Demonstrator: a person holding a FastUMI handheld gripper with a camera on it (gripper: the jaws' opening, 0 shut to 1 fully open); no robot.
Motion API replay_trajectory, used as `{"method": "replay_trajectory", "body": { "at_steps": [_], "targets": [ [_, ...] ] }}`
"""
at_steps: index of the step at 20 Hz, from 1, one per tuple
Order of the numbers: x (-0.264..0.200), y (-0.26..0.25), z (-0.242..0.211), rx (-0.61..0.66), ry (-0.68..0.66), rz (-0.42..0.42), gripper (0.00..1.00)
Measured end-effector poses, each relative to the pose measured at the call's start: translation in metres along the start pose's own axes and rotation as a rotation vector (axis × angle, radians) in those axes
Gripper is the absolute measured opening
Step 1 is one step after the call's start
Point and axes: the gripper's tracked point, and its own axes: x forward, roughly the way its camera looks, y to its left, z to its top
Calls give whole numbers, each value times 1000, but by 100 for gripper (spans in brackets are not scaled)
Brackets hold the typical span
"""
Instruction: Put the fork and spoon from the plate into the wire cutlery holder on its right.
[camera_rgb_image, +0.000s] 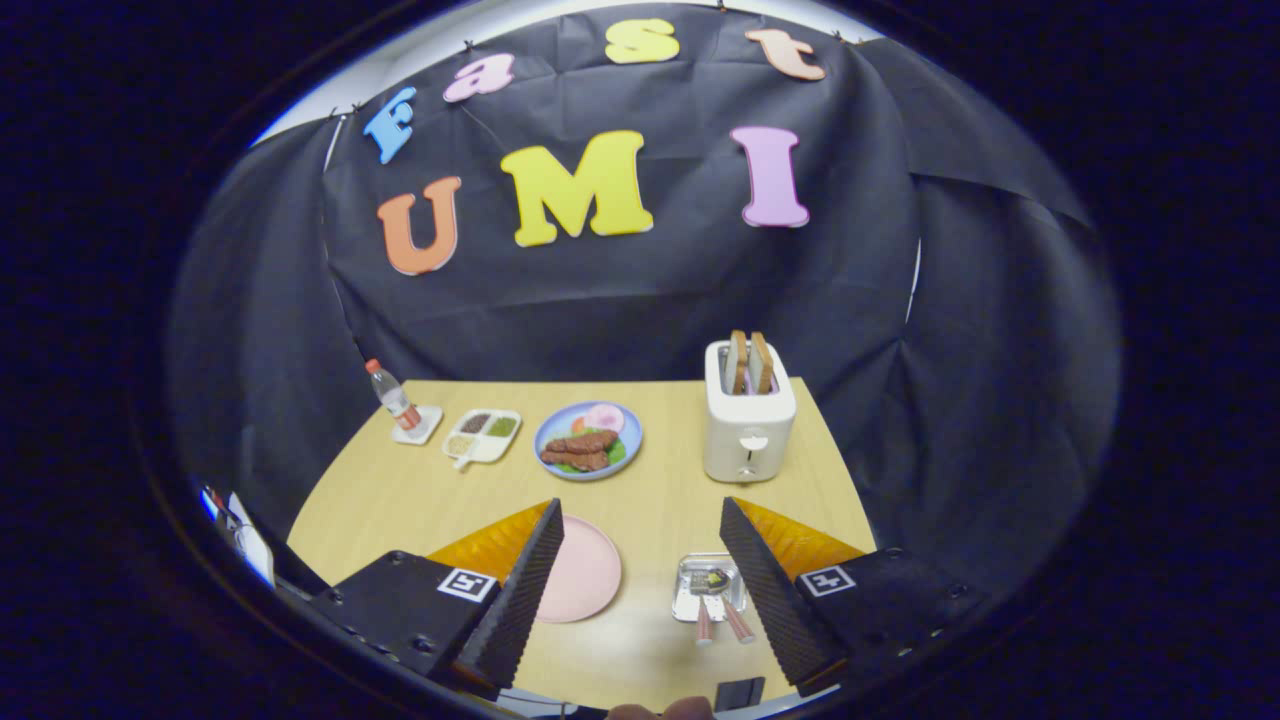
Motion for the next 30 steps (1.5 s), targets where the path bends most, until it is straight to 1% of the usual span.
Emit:
{"method": "replay_trajectory", "body": {
  "at_steps": [4,7,13,18,21,30],
  "targets": [
    [-31,20,6,-27,-172,12,95],
    [-44,27,1,-37,-227,20,94],
    [-56,32,2,-40,-280,26,95],
    [-53,29,3,-15,-276,23,95],
    [-52,26,8,2,-283,19,95],
    [-56,23,26,-6,-328,2,95]
  ]
}}
